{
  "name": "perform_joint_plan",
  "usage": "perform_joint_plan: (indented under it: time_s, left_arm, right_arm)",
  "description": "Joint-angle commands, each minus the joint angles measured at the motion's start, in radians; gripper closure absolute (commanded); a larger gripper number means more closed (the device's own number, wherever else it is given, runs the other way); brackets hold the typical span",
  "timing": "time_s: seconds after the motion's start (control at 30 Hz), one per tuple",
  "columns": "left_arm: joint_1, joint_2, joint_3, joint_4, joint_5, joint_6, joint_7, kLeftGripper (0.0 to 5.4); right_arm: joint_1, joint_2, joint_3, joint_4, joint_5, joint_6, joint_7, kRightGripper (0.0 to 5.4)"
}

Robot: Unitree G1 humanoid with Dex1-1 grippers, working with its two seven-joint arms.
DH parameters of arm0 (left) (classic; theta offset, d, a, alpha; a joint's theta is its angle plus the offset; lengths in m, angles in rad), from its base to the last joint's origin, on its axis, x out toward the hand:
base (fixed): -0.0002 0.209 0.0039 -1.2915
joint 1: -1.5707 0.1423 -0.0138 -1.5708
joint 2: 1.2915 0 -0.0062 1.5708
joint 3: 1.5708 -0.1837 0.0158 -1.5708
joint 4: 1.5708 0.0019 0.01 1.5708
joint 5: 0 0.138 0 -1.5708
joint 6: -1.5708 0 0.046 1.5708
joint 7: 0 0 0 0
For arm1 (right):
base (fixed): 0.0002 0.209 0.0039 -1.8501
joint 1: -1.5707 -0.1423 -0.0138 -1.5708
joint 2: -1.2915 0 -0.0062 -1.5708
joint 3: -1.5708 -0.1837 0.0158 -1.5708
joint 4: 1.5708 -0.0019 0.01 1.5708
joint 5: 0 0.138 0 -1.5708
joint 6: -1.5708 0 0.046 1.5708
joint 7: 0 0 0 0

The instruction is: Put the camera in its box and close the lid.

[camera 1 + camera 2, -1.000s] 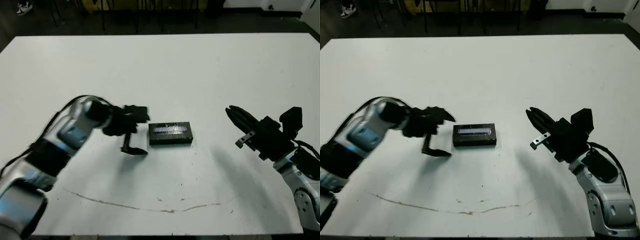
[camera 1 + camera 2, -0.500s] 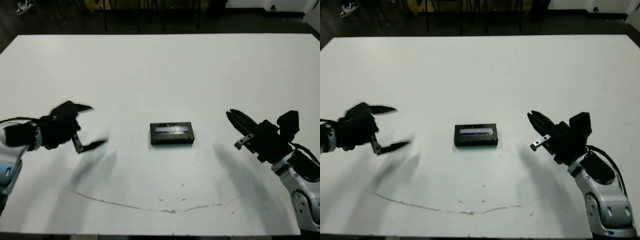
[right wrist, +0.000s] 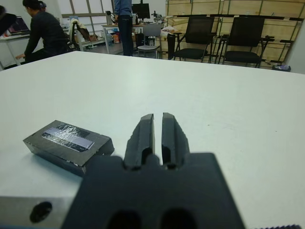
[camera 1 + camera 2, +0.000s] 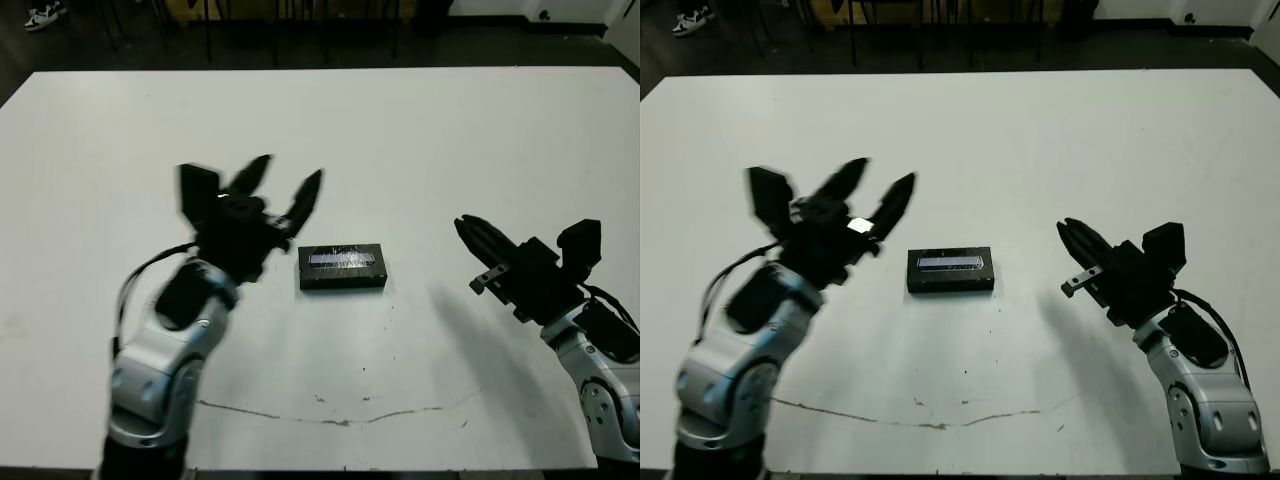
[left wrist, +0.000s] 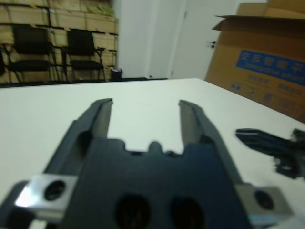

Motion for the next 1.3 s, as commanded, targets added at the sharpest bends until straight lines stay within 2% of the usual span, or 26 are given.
perform_joint_plan:
  time_s: [0.03,0.13,0.27,0.4,0.57,0.83,0.97,1.03,1.3]
  left_arm:
    - [-0.032,-0.023,-0.052,0.119,0.057,0.033,0.049,3.32]
    - [-0.054,-0.040,-0.105,0.246,0.111,0.020,0.071,3.91]
    - [-0.056,-0.059,-0.175,0.406,0.174,0.002,0.084,4.66]
    - [-0.018,-0.099,-0.198,0.505,0.197,0.005,0.101,5.39]
    - [0.016,-0.099,-0.229,0.553,0.238,0.057,0.108,5.39]
    - [0.094,-0.059,-0.266,0.553,0.263,0.048,0.068,5.39]
    - [0.113,-0.036,-0.230,0.484,0.243,0.051,0.033,5.39]
    - [0.116,-0.029,-0.194,0.433,0.228,0.017,0.018,5.39]
    - [0.025,-0.052,0.057,0.251,0.163,-0.074,0.056,5.39]
  right_arm:
    - [0.005,-0.002,-0.014,0.000,0.015,0.025,-0.006,5.40]
    - [0.007,-0.006,-0.014,-0.006,0.005,0.015,-0.011,5.40]
    - [0.012,-0.005,-0.014,-0.038,0.018,0.056,-0.034,5.40]
    - [0.009,0.003,-0.011,-0.032,0.023,0.048,-0.028,5.40]
    - [0.014,-0.001,-0.011,-0.034,0.017,0.041,-0.030,5.40]
    - [0.014,-0.006,-0.007,-0.040,0.018,0.048,-0.026,5.40]
    - [0.017,-0.006,-0.006,-0.046,0.020,0.056,-0.029,5.40]
    - [0.019,-0.004,-0.008,-0.046,0.024,0.059,-0.030,5.40]
    - [0.009,0.011,-0.011,-0.057,0.032,0.082,-0.067,5.40]
